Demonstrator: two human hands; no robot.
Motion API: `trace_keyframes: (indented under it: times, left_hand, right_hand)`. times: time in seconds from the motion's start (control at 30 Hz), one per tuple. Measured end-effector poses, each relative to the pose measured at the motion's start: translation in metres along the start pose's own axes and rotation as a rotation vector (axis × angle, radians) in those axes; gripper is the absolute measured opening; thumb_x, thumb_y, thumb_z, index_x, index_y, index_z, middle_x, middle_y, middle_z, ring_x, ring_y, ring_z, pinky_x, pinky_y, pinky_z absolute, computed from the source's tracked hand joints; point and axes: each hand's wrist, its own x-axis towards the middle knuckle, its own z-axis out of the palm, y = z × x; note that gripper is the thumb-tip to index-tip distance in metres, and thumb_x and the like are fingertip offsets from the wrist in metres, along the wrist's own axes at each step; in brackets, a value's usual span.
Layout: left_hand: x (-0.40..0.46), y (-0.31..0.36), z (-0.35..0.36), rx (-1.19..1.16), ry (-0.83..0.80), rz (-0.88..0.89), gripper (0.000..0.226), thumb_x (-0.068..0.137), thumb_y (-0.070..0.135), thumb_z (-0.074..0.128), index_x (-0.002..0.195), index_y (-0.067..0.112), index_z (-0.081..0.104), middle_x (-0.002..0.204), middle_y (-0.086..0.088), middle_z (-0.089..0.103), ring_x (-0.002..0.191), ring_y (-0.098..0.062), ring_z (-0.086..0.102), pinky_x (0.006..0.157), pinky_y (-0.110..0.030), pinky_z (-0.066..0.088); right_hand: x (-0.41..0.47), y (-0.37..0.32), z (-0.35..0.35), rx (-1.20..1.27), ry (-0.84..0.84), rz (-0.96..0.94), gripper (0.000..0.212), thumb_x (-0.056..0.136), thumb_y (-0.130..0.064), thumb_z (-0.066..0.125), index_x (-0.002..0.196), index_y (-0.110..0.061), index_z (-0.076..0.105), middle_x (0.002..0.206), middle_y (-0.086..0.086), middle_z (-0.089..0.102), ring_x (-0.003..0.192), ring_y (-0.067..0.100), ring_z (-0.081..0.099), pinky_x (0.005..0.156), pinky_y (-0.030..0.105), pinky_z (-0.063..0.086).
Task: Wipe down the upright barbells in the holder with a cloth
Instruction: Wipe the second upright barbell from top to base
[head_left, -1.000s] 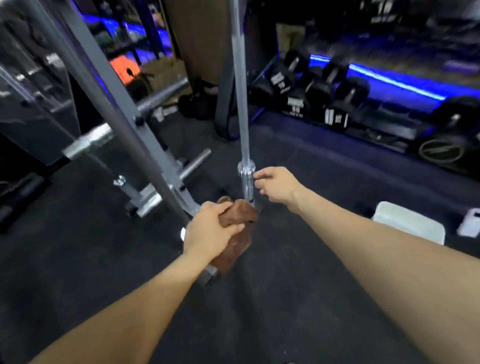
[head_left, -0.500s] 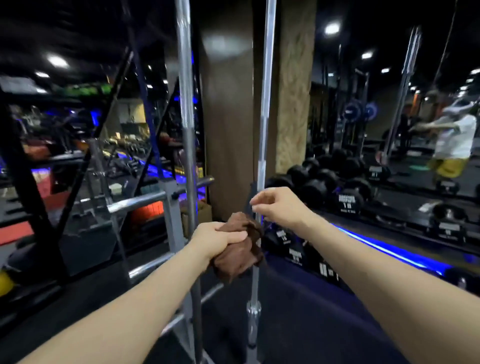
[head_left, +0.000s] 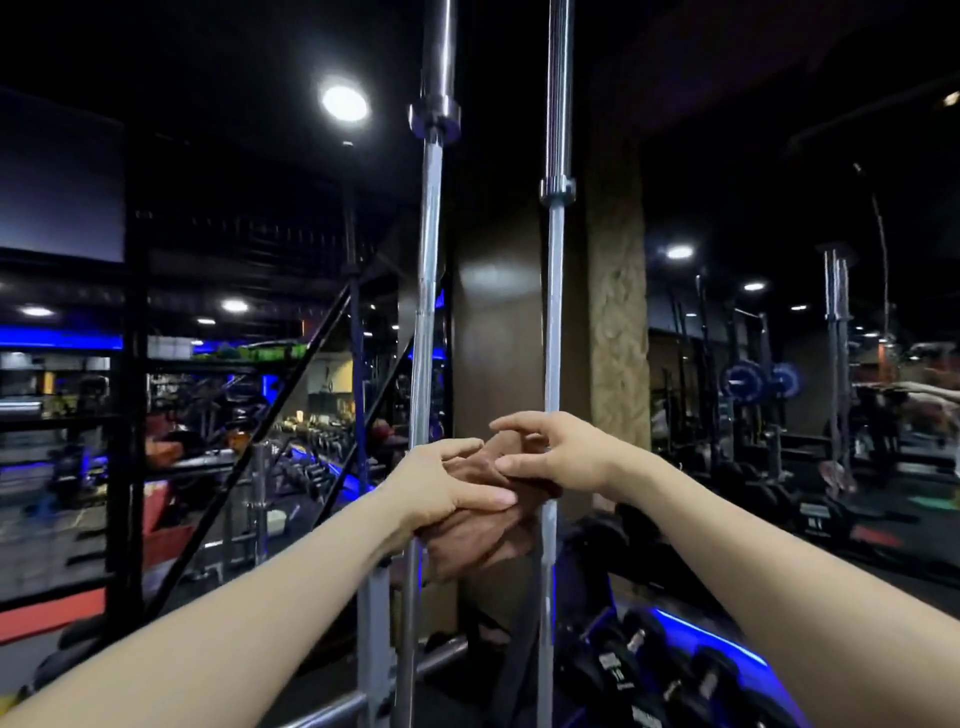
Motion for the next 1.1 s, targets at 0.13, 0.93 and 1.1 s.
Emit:
trace_keyframes:
  times: [0.13,0.93,1.1]
  left_hand:
    - [0.031,0.033,0.026,0.114,0.028,0.060,0.082,0.041,0.028,0.095,0.113,0.029,0.056,0.105,0.002,0.063,0.089,-0.009,0.061,0.080,-0.022,0.048]
    - [0.250,0.104,0.139,-0.926,0.230,0.087,0.048,0.064,0.031,0.076,0.103,0.006,0.064,0.097,-0.014,0.070,0.091,-0.025,0.067,0.088,-0.038,0.052]
    - [0.318,0.118,0.108,-0.884,0.373,0.269,0.034,0.079,0.010,0.073,0.109,0.000,0.063,0.104,-0.021,0.068,0.091,-0.032,0.068,0.080,-0.042,0.055]
  right_hand:
    - [0.004,0.021,-0.049,-0.080,-0.124,-0.047,0.041,0.088,-0.024,0.068,0.128,-0.020,0.058,0.113,0.000,0.065,0.098,0.010,0.058,0.092,0.026,0.046]
    - [0.148,0.161,-0.192,0.062,0.603,-0.168,0.023,0.088,-0.029,0.065,0.075,-0.010,0.061,0.073,0.002,0.062,0.074,0.020,0.058,0.068,0.031,0.046]
    - [0.190,0.165,-0.216,0.061,0.552,-0.291,0.025,0.089,-0.025,0.065,0.088,0.000,0.068,0.081,0.010,0.068,0.073,0.017,0.060,0.065,0.028,0.049]
